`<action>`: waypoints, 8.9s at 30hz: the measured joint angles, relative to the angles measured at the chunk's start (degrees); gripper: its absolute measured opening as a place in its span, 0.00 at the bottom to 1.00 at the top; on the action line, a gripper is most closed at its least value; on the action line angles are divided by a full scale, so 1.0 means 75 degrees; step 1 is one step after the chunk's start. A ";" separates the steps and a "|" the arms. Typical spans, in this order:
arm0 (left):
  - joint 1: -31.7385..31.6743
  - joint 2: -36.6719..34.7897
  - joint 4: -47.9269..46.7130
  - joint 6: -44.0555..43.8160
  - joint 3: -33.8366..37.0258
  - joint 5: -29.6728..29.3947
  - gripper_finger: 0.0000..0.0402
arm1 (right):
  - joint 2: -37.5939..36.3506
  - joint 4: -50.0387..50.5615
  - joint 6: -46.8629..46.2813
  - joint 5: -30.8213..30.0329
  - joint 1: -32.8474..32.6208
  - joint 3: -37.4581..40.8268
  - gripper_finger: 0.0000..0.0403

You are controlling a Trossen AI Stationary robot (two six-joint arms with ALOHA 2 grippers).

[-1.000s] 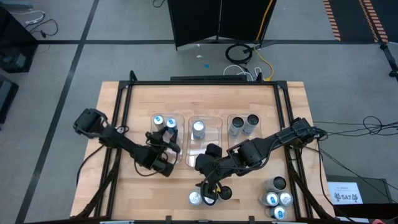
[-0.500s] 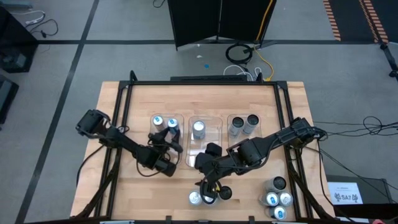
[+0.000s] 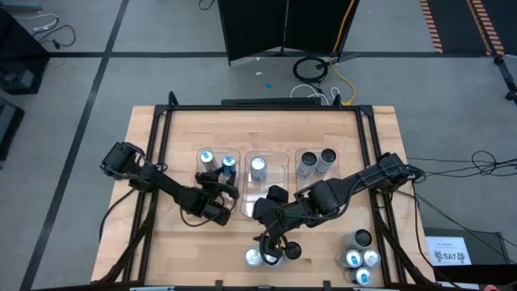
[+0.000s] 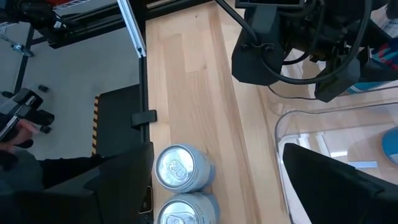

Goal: Sort soda cans
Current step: Put the top blue soda can into the left transparent bin, then put the left blue-white soda can into the middle transparent bin

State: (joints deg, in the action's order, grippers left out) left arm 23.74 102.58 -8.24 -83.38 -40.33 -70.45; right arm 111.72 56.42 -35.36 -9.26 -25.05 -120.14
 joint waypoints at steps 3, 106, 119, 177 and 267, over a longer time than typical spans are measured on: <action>-0.0051 0.0007 -0.0001 0.0031 -0.0030 0.0075 0.71 | 0.0000 0.0000 0.0001 0.0000 0.0001 0.0000 0.87; 0.0865 -0.5797 -0.3611 0.8923 -0.3338 0.5545 0.93 | 0.0000 0.0516 -0.1223 -0.1949 0.0481 0.0003 0.87; 0.2406 -0.3377 -0.6036 0.5821 -0.5252 0.5446 0.90 | 0.0187 -0.0756 0.1416 -0.0539 0.0235 0.0006 0.87; 0.2712 -0.3223 -0.6838 0.5973 -0.5238 0.6166 0.90 | 0.2162 -0.0471 -0.1358 -0.0162 -0.0677 -0.0490 0.87; 0.2703 -0.3222 -0.6835 0.5978 -0.5238 0.5927 0.90 | 0.2076 -0.1176 0.0694 0.0443 -0.0406 -0.0490 0.97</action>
State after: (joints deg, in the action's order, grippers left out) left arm 44.01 78.41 -59.51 -38.55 -79.61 -26.00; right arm 127.29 47.60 -30.16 -5.94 -28.10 -123.81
